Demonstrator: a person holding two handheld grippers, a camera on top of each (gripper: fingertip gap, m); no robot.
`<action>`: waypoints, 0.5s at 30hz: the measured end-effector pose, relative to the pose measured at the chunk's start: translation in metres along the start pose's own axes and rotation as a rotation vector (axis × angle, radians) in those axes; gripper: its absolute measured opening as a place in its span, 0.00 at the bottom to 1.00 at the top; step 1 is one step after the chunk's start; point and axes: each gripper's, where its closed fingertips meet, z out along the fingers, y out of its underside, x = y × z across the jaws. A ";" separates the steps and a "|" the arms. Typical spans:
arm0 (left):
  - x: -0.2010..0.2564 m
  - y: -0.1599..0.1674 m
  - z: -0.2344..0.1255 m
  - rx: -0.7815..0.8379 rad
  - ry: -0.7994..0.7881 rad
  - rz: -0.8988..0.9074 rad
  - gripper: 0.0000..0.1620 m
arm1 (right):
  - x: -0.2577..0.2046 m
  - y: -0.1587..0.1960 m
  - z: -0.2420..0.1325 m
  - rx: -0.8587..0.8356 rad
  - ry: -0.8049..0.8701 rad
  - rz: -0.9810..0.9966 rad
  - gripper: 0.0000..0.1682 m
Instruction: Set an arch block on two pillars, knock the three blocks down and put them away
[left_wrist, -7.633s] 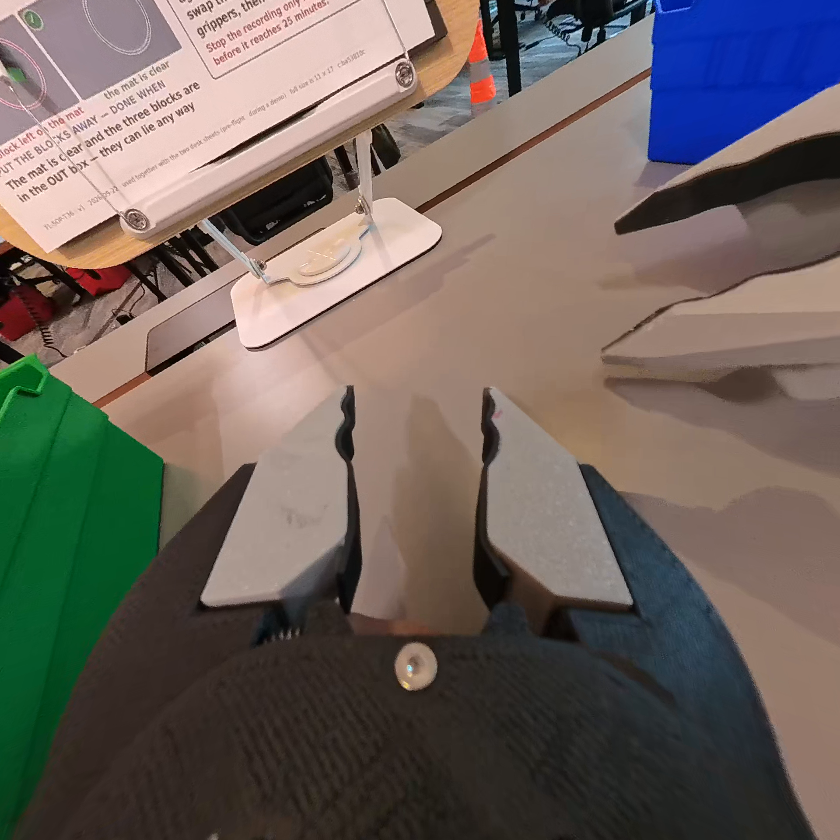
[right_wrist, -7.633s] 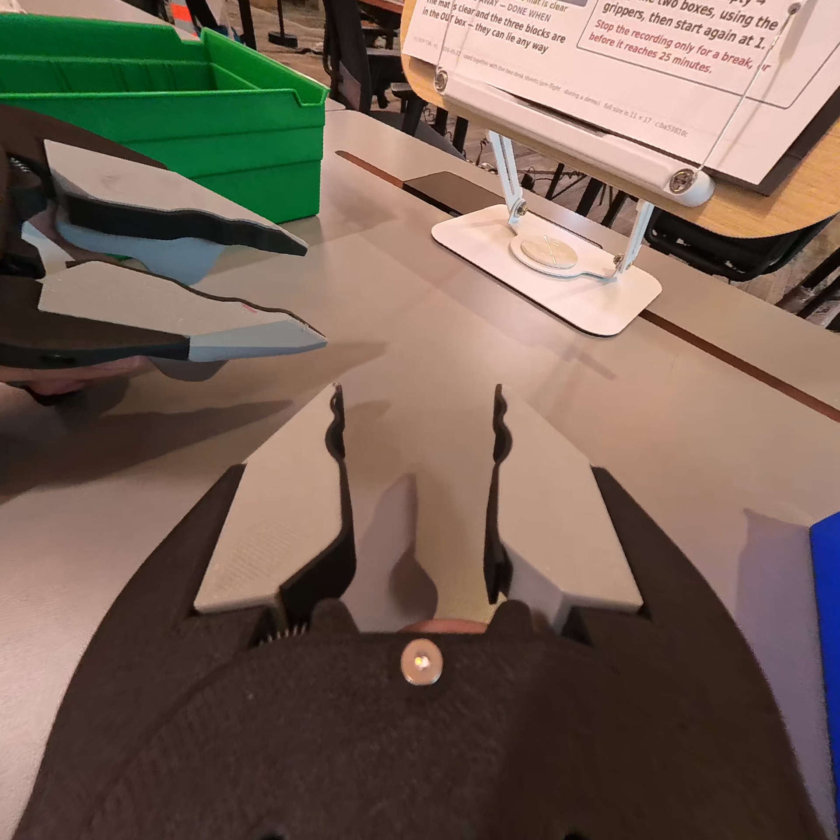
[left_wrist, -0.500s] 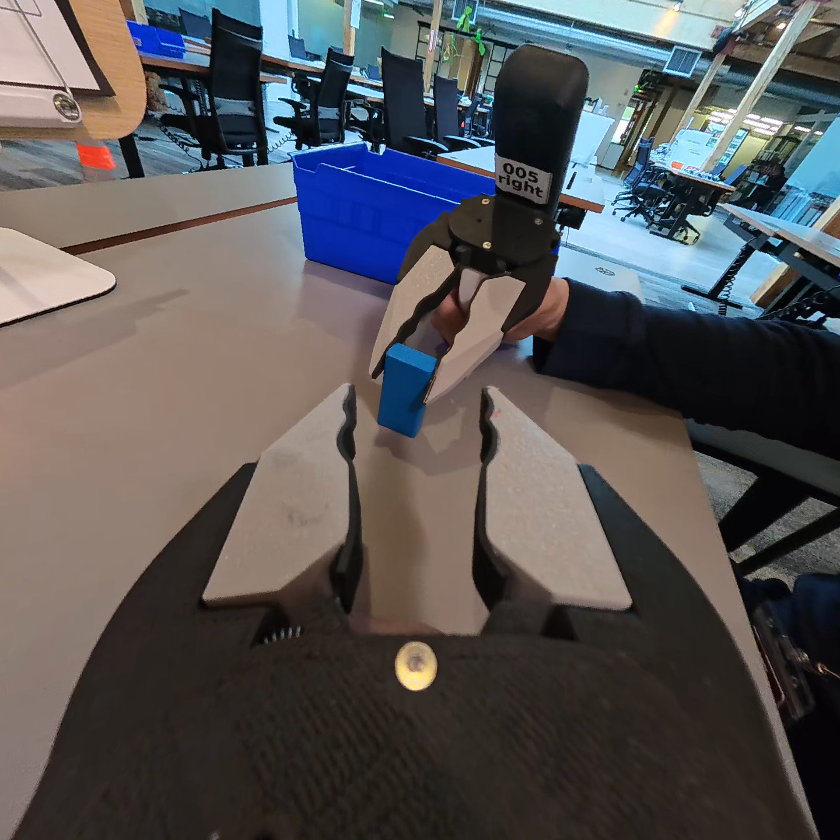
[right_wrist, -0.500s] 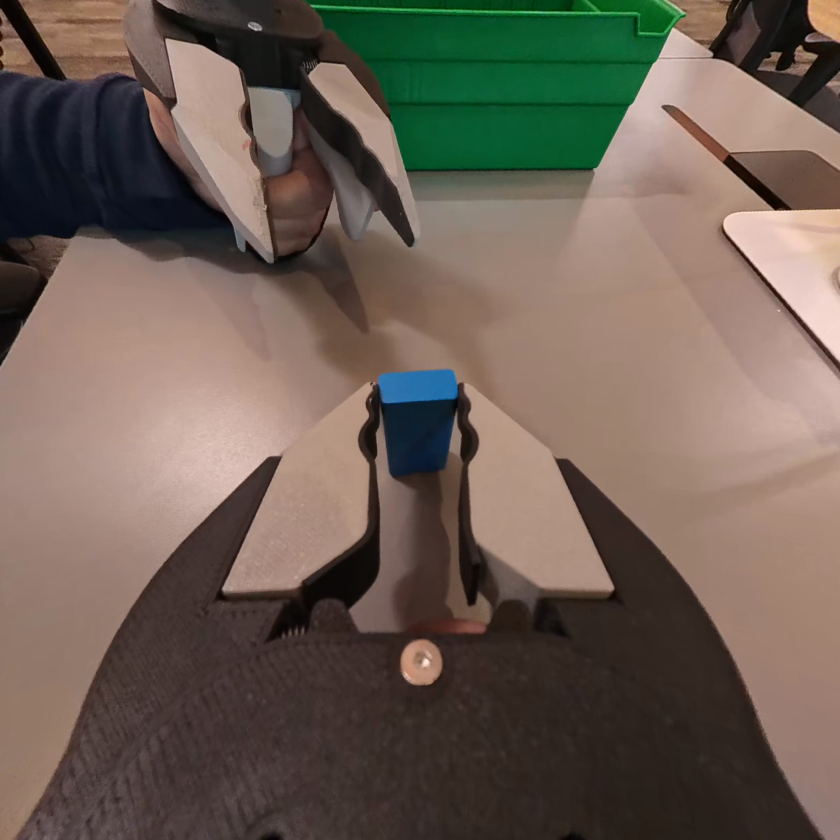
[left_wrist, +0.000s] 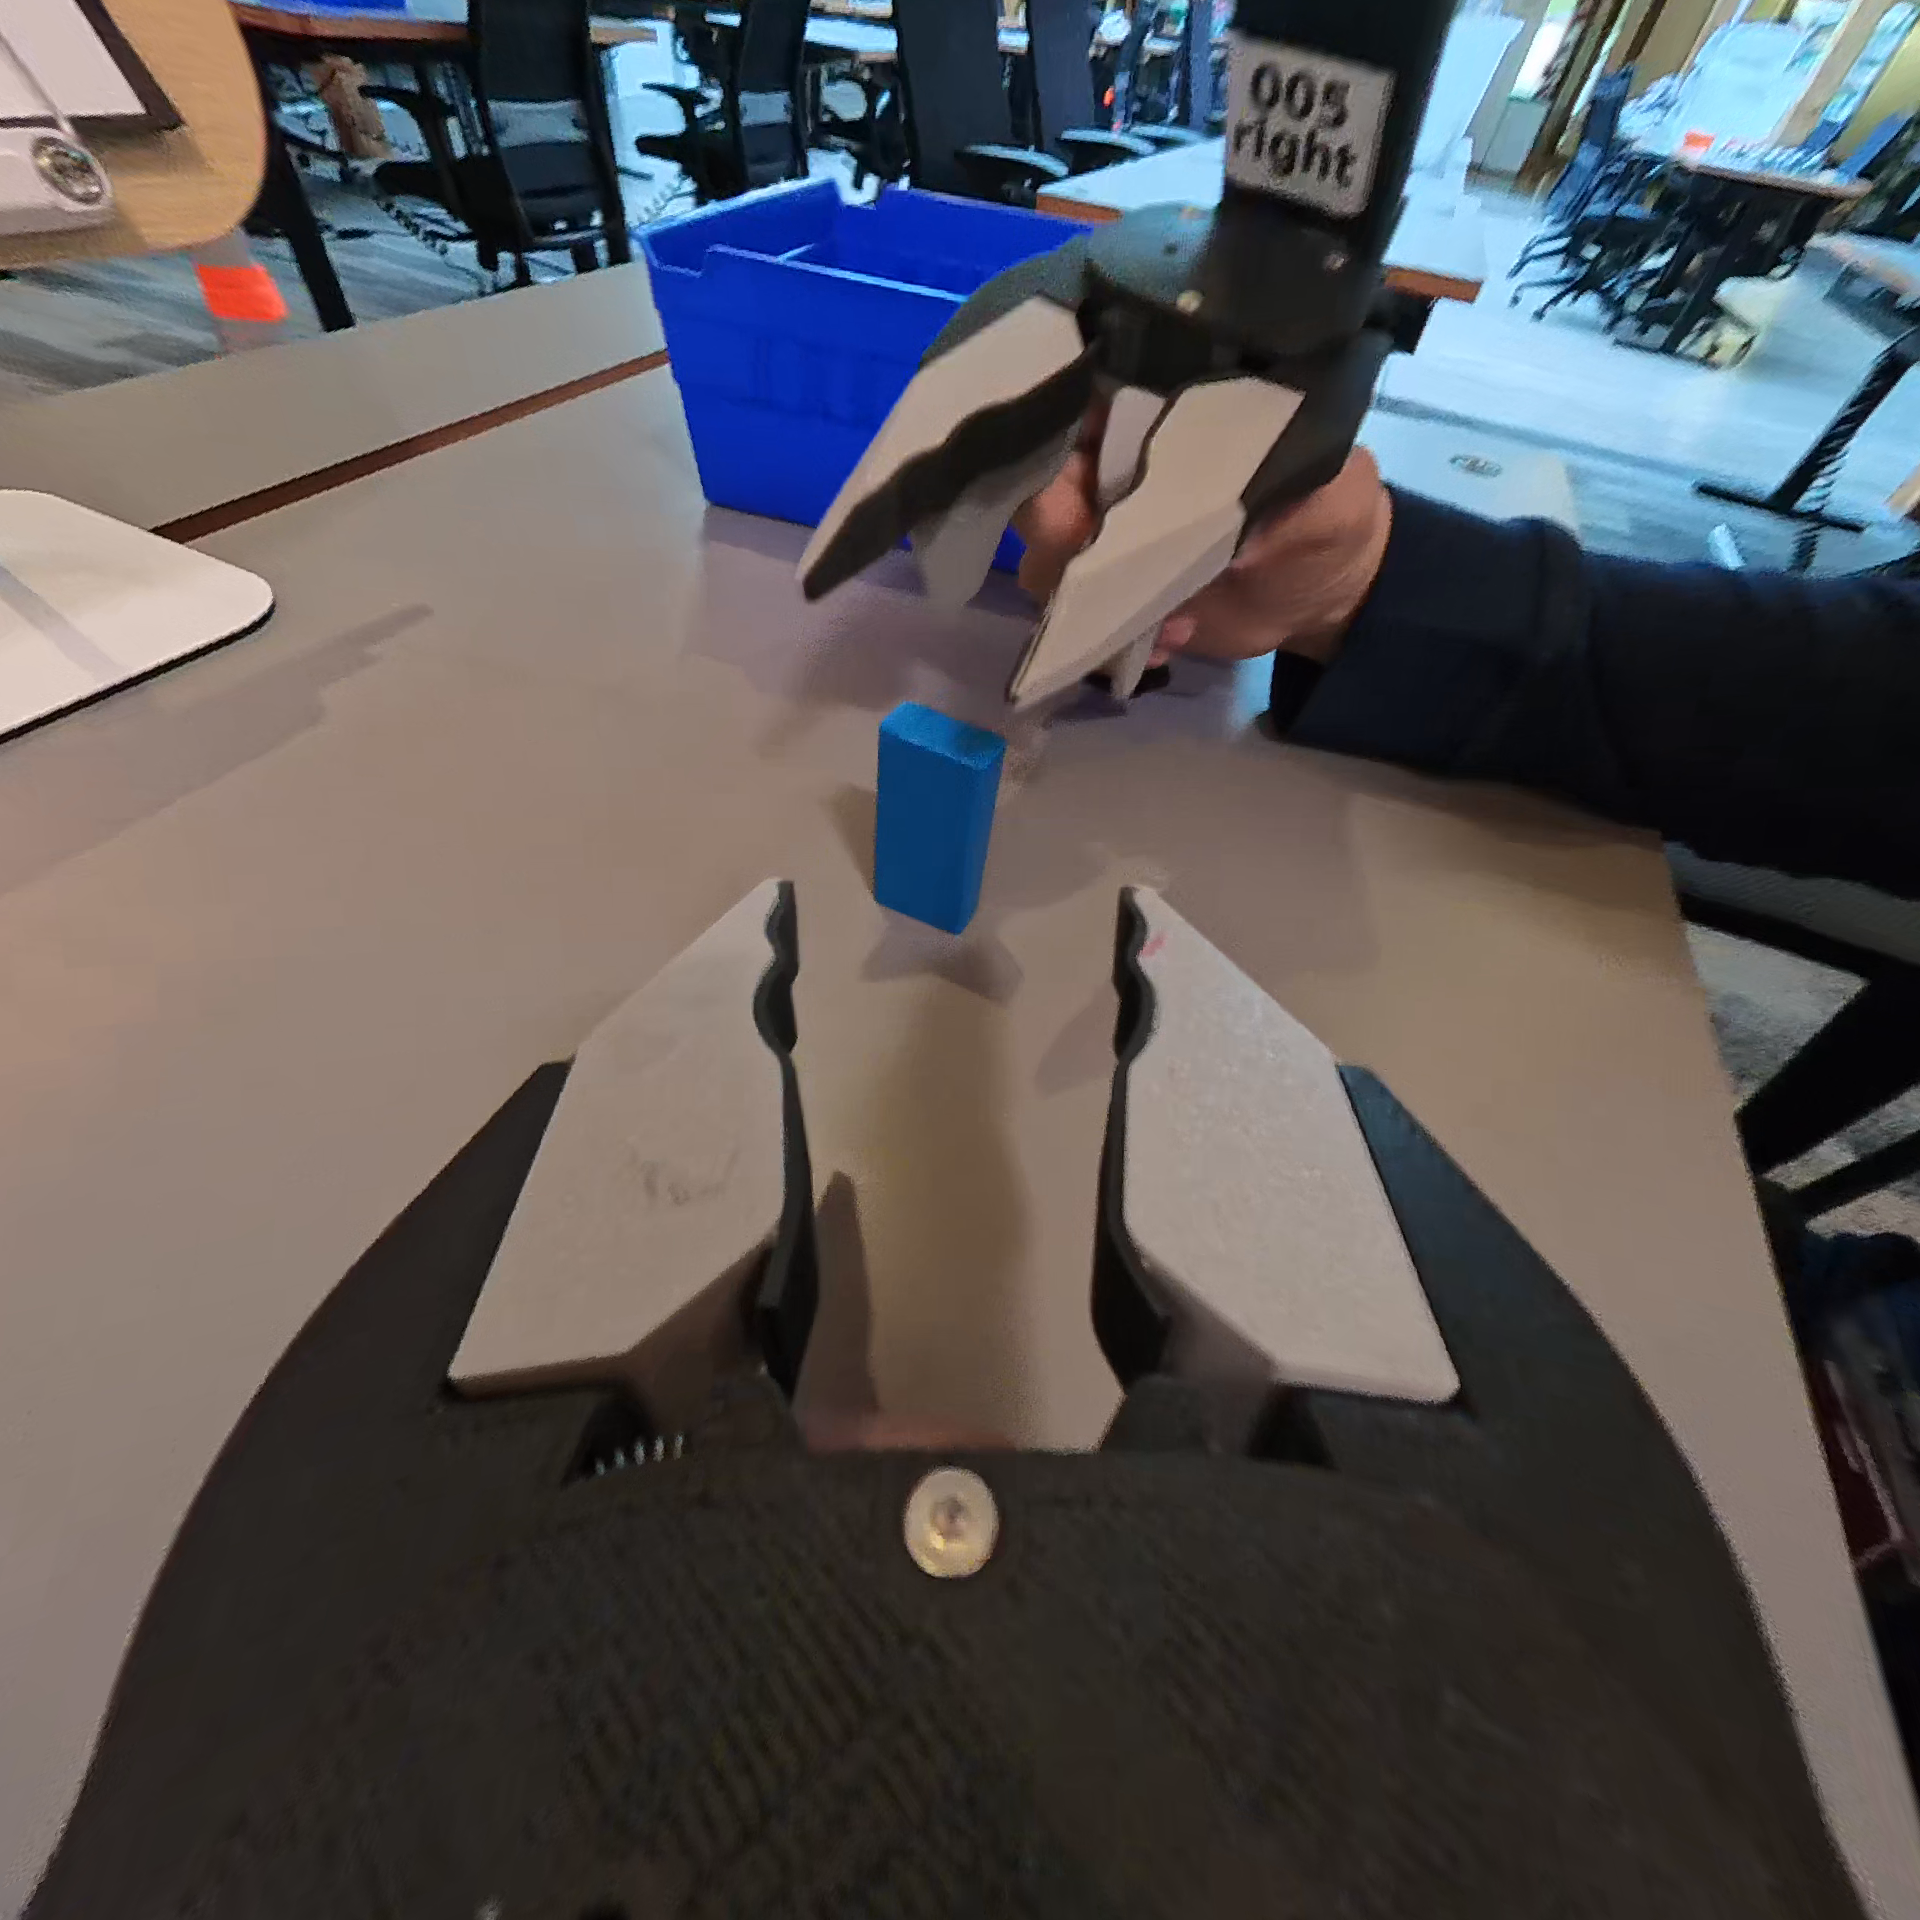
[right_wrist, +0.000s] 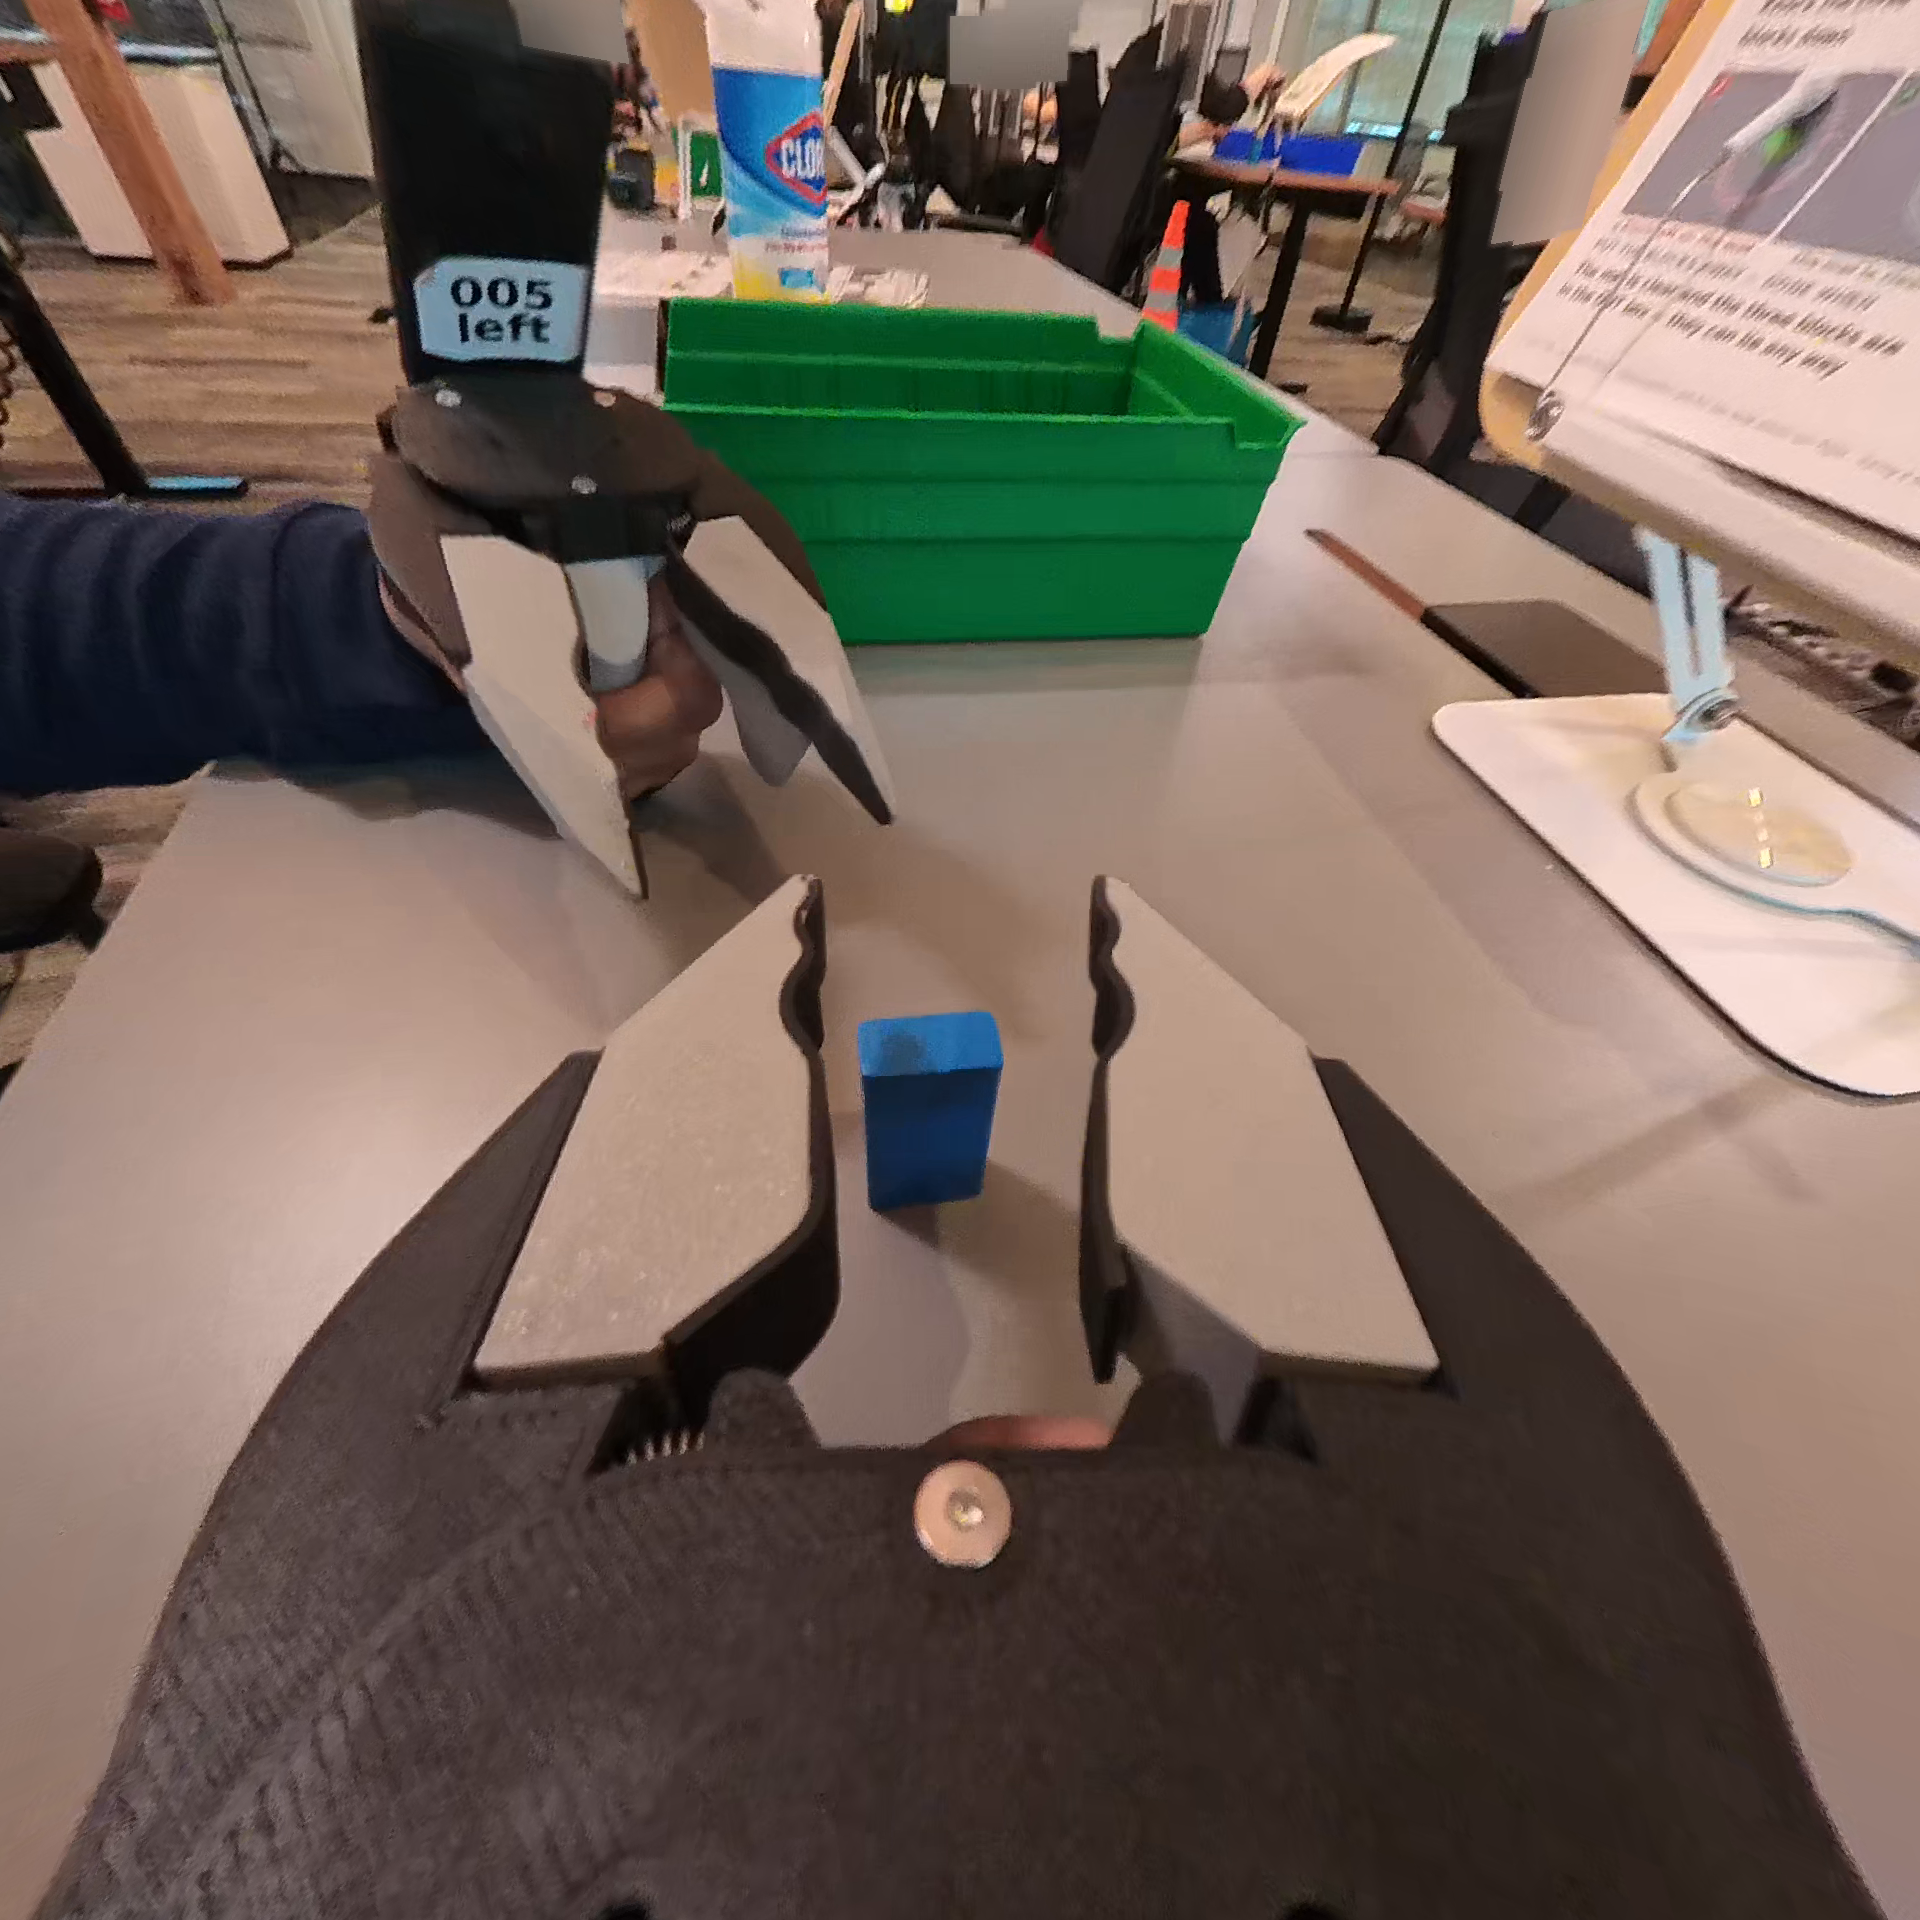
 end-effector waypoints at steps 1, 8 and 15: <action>-0.001 0.001 -0.002 -0.003 -0.026 0.008 0.37 | 0.000 -0.002 -0.002 0.014 0.009 0.000 0.29; -0.034 -0.014 -0.083 -0.092 -0.495 -0.078 0.33 | -0.004 -0.013 -0.009 0.063 0.019 -0.008 0.30; -0.122 -0.030 -0.242 -0.200 -0.861 -0.223 0.34 | -0.004 -0.030 -0.018 0.131 0.025 -0.011 0.30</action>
